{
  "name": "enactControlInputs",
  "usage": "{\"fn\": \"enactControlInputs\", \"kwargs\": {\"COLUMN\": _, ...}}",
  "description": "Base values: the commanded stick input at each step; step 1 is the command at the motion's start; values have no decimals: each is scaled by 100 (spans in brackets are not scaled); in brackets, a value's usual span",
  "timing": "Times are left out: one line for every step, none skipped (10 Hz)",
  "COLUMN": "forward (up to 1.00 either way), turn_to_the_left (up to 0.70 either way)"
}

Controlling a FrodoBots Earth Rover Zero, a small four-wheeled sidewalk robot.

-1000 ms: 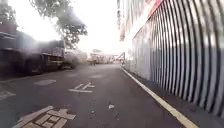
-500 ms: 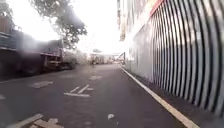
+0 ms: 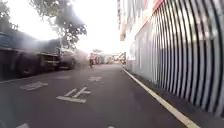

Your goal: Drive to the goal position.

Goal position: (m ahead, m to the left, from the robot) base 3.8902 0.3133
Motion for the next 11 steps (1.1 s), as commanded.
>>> {"fn": "enactControlInputs", "kwargs": {"forward": 45, "turn_to_the_left": 0}}
{"fn": "enactControlInputs", "kwargs": {"forward": 45, "turn_to_the_left": 0}}
{"fn": "enactControlInputs", "kwargs": {"forward": 45, "turn_to_the_left": 0}}
{"fn": "enactControlInputs", "kwargs": {"forward": 45, "turn_to_the_left": 0}}
{"fn": "enactControlInputs", "kwargs": {"forward": 45, "turn_to_the_left": 0}}
{"fn": "enactControlInputs", "kwargs": {"forward": 45, "turn_to_the_left": 0}}
{"fn": "enactControlInputs", "kwargs": {"forward": 45, "turn_to_the_left": 0}}
{"fn": "enactControlInputs", "kwargs": {"forward": 45, "turn_to_the_left": 0}}
{"fn": "enactControlInputs", "kwargs": {"forward": 45, "turn_to_the_left": 0}}
{"fn": "enactControlInputs", "kwargs": {"forward": 45, "turn_to_the_left": 0}}
{"fn": "enactControlInputs", "kwargs": {"forward": 45, "turn_to_the_left": 0}}
